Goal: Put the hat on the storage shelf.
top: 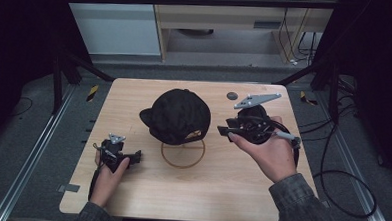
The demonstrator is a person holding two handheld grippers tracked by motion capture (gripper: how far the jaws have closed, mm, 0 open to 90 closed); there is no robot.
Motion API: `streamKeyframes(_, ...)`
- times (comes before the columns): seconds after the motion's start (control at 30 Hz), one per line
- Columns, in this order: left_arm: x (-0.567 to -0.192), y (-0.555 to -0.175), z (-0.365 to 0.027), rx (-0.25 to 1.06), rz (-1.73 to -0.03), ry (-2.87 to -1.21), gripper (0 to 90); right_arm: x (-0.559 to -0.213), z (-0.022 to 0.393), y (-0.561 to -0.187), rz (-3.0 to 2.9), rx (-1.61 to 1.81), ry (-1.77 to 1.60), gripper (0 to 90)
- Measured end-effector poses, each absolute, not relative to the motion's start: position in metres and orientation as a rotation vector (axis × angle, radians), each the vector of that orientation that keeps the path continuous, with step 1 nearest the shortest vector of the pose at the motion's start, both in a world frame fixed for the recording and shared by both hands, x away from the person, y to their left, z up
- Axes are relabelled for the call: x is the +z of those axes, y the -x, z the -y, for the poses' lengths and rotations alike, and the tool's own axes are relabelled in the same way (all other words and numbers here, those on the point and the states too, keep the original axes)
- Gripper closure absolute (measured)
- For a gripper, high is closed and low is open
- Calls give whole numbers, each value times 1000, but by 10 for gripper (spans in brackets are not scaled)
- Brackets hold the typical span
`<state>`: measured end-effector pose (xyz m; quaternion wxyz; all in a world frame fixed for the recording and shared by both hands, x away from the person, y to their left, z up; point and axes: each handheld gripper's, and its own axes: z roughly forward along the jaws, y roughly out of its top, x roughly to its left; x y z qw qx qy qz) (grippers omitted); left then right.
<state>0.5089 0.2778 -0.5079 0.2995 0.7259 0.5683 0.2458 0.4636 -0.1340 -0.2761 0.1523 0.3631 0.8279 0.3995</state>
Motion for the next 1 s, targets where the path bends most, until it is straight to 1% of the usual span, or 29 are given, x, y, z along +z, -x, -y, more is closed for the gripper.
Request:
streamKeyframes(0.2,-508,-509,-278,653,-1509,-1928,0,-276,142,-462,-2349,1146,-1074,508)
streamKeyframes(0.57,-508,-509,-278,653,-1509,-1927,0,-273,163,-457,-2290,1159,-1117,405)
streamKeyframes(0.63,-508,-509,-278,653,-1509,-1927,0,-273,168,-456,-2274,1168,-1120,368)
streamKeyframes(0.73,-508,-509,-278,653,-1510,-1927,0,-274,175,-455,-2250,1164,-1138,288)
streamKeyframes(0.77,-508,-509,-278,653,-1510,-1927,0,-274,175,-455,-2250,1164,-1138,288)
streamKeyframes(0.8,-508,-509,-278,653,-1510,-1927,0,-274,179,-454,-2225,1159,-1158,225)
streamKeyframes(0.93,-508,-509,-277,653,-1512,-1927,0,-278,188,-453,-2180,1144,-1186,118)
streamKeyframes(1.0,-508,-509,-277,654,-1512,-1927,0,-281,193,-452,-2167,1134,-1201,89)
